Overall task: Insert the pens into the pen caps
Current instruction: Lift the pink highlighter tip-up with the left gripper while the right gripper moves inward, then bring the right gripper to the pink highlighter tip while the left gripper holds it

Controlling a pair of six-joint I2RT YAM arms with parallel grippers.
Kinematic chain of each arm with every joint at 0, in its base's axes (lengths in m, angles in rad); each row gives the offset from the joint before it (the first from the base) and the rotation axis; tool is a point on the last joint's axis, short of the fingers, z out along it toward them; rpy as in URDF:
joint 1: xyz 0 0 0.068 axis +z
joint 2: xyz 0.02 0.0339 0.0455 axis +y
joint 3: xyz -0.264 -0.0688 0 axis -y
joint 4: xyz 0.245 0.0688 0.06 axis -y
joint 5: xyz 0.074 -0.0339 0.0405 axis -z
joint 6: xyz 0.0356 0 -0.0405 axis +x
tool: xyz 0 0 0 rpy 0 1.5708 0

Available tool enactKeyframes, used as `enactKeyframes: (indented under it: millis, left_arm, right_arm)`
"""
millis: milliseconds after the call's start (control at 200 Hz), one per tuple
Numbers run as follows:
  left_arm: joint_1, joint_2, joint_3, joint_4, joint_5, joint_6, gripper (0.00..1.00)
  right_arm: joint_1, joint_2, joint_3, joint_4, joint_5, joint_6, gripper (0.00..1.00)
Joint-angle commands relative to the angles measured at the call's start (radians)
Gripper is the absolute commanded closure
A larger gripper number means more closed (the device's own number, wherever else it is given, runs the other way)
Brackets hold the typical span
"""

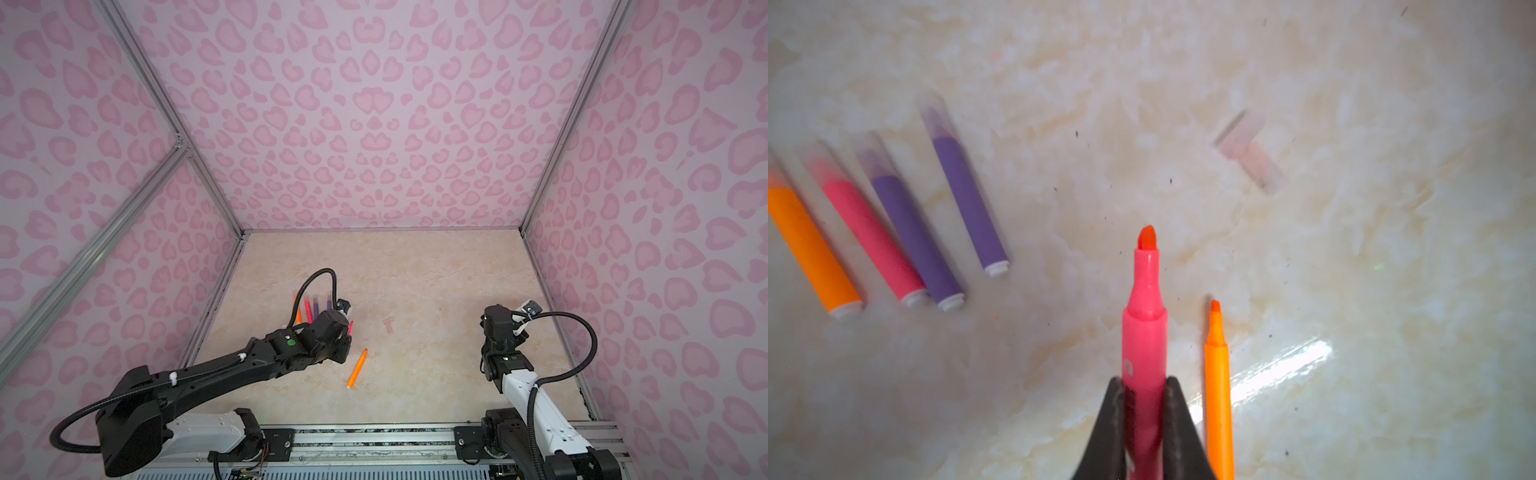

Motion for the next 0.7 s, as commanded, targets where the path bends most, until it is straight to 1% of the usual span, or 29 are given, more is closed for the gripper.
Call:
enactKeyframes:
  millis: [0,60,105,150,215,270,335,400,445,490,600,695]
  left_arm:
    - [0.0,-0.113,0.048,0.059,-0.023,-0.064,0.97]
    - [-0.001,-0.153,0.085,0.089,-0.029,-0.069,0.97]
    - [-0.002,-0.171,0.102,0.119,-0.047,-0.064,0.97]
    - [-0.001,-0.184,0.104,0.141,-0.091,-0.068,0.97]
    - [-0.001,-0.192,0.08,0.182,-0.156,-0.071,0.97]
    - [-0.001,-0.199,0.021,0.271,-0.158,-0.025,0.97]
    - [0.0,-0.206,-0.031,0.355,-0.111,0.039,0.97]
    - [-0.002,-0.21,-0.082,0.439,-0.042,0.126,0.97]
    - [-0.002,-0.211,-0.116,0.49,-0.03,0.134,0.97]
    - [-0.002,-0.21,-0.142,0.545,0.005,0.143,0.97]
    - [-0.003,-0.194,-0.138,0.612,0.148,0.201,0.97]
    - [-0.009,-0.185,-0.141,0.625,0.201,0.222,0.97]
  right_arm:
    - [0.03,-0.044,0.018,0.0,-0.152,0.014,0.27]
    - [0.101,-0.082,0.052,-0.017,-0.176,0.03,0.25]
    - [0.18,-0.108,0.084,-0.027,-0.175,0.027,0.23]
    - [0.272,-0.126,0.111,-0.028,-0.167,0.016,0.21]
    - [0.408,-0.14,0.148,-0.023,-0.145,-0.003,0.19]
    - [0.522,-0.136,0.169,-0.007,-0.127,-0.016,0.18]
    - [0.638,-0.11,0.176,0.045,-0.116,-0.02,0.18]
    - [0.727,-0.058,0.186,0.108,-0.122,-0.023,0.2]
    - [0.776,-0.01,0.215,0.12,-0.12,-0.027,0.22]
    - [0.806,0.032,0.242,0.118,-0.121,-0.021,0.24]
    - [0.853,0.129,0.278,0.175,-0.169,-0.009,0.27]
    - [0.895,0.204,0.32,0.189,-0.187,-0.002,0.29]
